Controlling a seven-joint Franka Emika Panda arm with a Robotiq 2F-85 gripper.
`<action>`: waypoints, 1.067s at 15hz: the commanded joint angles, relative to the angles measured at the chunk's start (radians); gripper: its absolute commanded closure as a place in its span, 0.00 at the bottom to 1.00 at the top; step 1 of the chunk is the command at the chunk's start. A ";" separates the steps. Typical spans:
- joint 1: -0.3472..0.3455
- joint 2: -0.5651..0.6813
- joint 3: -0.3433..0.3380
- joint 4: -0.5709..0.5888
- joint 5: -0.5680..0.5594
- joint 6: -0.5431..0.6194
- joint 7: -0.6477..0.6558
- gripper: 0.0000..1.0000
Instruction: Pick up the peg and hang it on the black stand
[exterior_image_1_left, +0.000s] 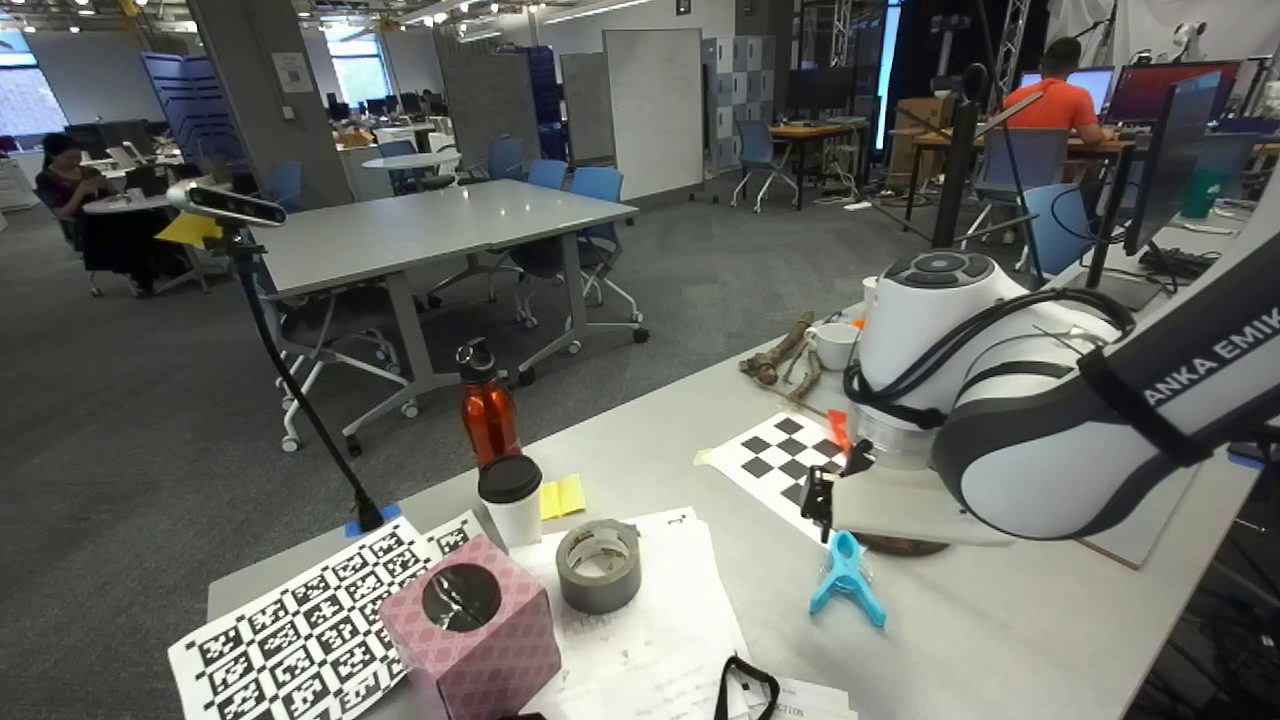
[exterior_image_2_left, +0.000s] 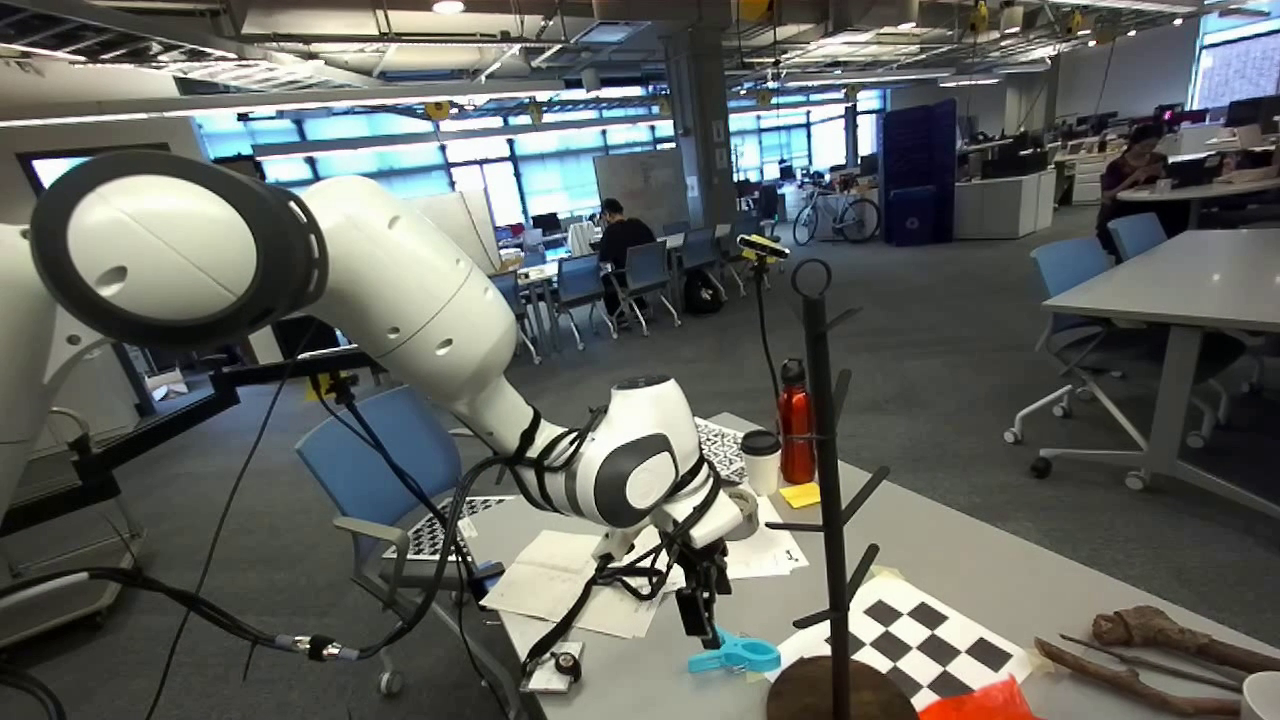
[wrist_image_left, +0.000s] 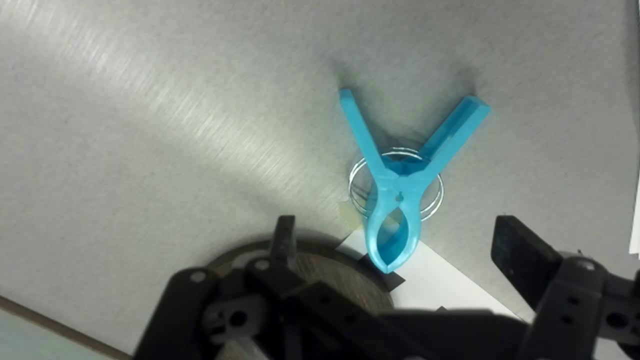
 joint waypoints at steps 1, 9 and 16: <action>0.020 0.002 -0.020 0.002 0.026 0.000 -0.019 0.00; 0.054 0.066 -0.030 0.023 0.041 0.069 0.019 0.00; 0.090 0.140 -0.062 0.081 0.091 0.112 0.027 0.00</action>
